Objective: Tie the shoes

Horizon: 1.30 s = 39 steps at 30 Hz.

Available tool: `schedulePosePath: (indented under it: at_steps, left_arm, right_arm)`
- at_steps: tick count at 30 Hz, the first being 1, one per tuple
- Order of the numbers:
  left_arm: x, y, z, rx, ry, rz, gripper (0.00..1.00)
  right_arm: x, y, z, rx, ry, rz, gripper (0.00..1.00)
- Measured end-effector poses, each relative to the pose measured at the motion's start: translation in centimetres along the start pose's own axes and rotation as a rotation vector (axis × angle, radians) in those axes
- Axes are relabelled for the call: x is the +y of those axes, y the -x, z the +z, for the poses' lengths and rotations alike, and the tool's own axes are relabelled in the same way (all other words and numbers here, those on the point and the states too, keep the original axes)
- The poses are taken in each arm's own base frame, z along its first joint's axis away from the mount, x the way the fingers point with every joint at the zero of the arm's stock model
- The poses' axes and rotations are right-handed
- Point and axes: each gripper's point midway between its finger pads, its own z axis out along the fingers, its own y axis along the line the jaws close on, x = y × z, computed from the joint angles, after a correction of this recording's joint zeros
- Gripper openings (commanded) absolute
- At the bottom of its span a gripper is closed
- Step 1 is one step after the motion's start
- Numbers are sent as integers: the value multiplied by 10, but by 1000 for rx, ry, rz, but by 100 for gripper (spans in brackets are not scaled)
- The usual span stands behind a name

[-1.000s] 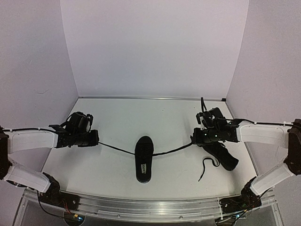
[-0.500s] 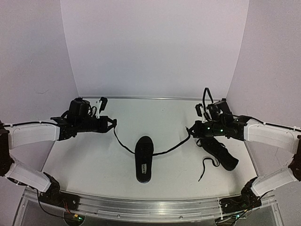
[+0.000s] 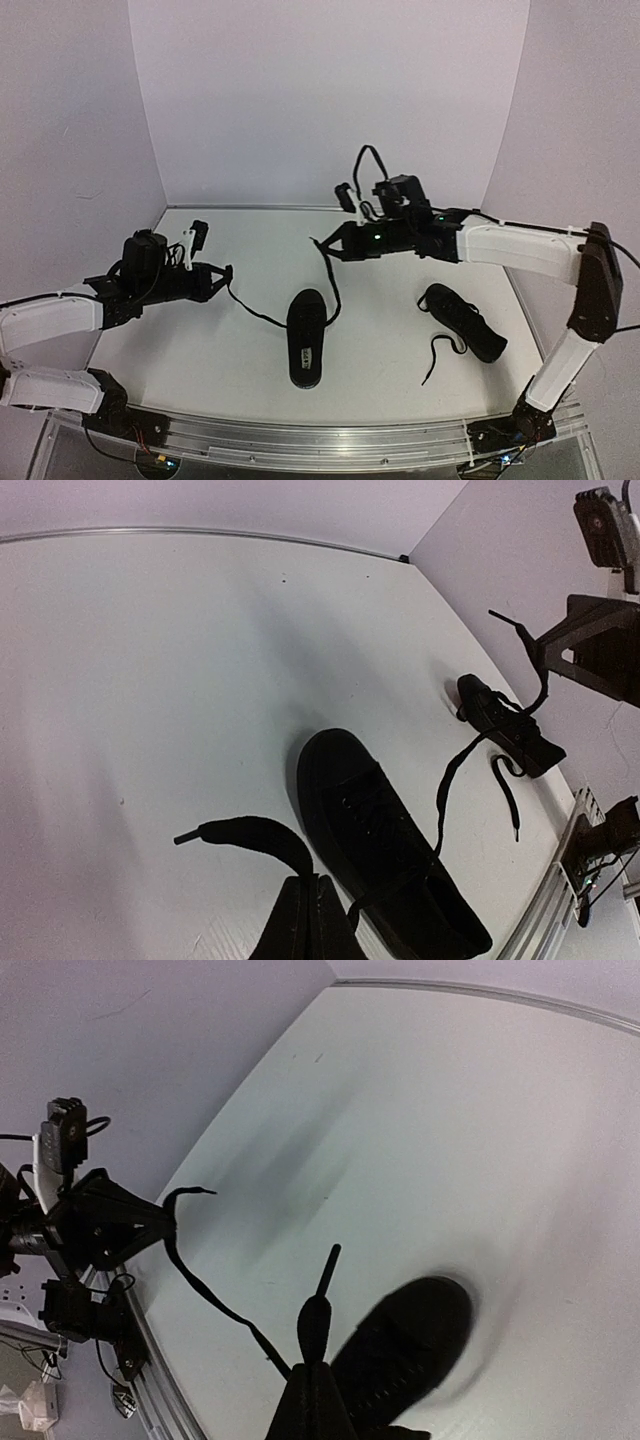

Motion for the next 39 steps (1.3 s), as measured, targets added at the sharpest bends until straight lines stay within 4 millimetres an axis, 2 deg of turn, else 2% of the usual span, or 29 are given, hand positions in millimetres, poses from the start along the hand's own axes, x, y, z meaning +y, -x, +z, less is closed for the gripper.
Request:
schedulePosePath:
  at_steps: [3, 7, 12, 18, 23, 29, 33, 36, 39]
  left_arm:
    - [8, -16, -9, -4, 24, -33, 0]
    - [17, -36, -23, -13, 46, -71, 0]
    - [14, -37, -40, -59, 36, -85, 0]
    - [8, -28, -55, -120, 18, -84, 0]
    - [14, -45, -58, -88, 33, -104, 0]
    - [20, -58, -58, -43, 56, -116, 0]
    - [21, -62, -58, -31, 61, -119, 0]
    - [23, -64, -57, -21, 66, -121, 0]
    - [24, -67, -53, -6, 71, -124, 0]
  right_arm:
    - [29, -8, 43, 46, 70, -43, 0]
    - [51, -30, 96, 114, 122, -69, 0]
    - [58, -61, 150, 185, 149, -72, 0]
    - [63, -101, 192, 259, 162, -59, 0]
    - [65, -123, 206, 302, 160, -43, 0]
    - [74, -123, 209, 307, 172, -38, 32]
    - [68, -121, 207, 308, 151, -37, 51]
    - [56, -118, 197, 312, 123, -26, 53]
    - [39, -105, 178, 307, 84, -9, 53]
